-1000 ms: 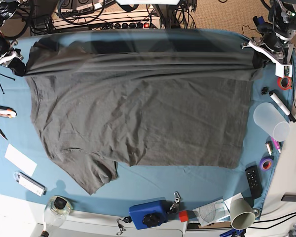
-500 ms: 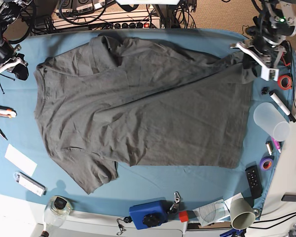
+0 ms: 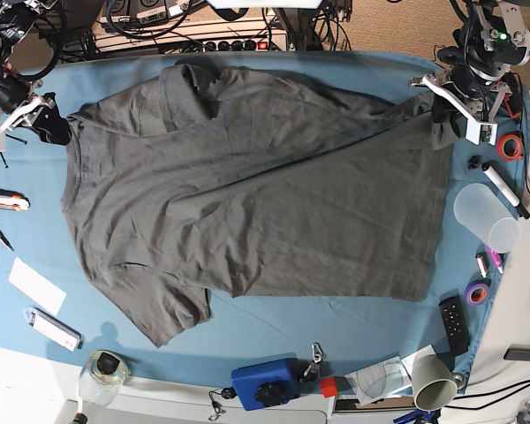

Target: Fold the T-shirt properly

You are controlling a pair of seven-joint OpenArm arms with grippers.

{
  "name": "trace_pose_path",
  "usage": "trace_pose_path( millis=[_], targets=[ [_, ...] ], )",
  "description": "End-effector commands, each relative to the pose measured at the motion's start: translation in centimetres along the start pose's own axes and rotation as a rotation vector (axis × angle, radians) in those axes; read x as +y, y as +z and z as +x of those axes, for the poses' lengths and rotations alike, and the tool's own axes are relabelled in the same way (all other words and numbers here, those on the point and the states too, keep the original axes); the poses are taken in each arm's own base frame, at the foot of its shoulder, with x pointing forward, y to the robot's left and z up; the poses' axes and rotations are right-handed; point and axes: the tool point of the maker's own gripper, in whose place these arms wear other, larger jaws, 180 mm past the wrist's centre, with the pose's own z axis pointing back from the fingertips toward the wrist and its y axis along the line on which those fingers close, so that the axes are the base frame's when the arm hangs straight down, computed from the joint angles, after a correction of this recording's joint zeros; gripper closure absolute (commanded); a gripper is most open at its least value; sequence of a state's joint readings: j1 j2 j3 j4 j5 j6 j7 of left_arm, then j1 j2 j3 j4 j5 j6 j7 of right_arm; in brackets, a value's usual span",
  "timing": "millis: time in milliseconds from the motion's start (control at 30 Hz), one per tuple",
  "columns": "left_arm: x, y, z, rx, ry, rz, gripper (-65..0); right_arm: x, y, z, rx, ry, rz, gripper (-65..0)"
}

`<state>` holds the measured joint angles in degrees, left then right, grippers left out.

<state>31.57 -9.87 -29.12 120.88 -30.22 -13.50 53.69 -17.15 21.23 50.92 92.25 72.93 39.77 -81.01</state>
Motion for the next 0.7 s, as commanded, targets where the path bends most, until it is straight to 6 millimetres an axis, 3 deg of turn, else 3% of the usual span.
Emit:
trace_pose_path(
  millis=[0, 167, 433, 567, 667],
  targets=[
    [0.0, 0.4, 0.8, -0.031, -0.009, -0.002, -10.0, 0.2, 0.5, 1.5, -0.038, 0.034, 0.004, -19.1],
    [0.0, 0.4, 0.7, -0.026, -0.009, -0.002, -10.0, 2.0, -0.4, 0.9, -0.093, -0.03, 0.088, -19.1],
    [-0.4, 0.8, 0.9, -0.012, -0.029, -0.004, -10.0, 9.1, -7.6, -4.8, 0.094, -0.051, 0.292, -19.1],
    [-0.4, 0.9, 0.9, -0.01, -0.03, -0.004, -10.0, 11.0, -10.0, -5.8, 0.133, -0.035, 0.307, -19.1],
    [-0.4, 0.9, 0.9, -0.01, -0.03, -0.004, -10.0, 11.5, -10.4, -6.3, 0.146, -0.036, 0.311, -19.1]
  ],
)
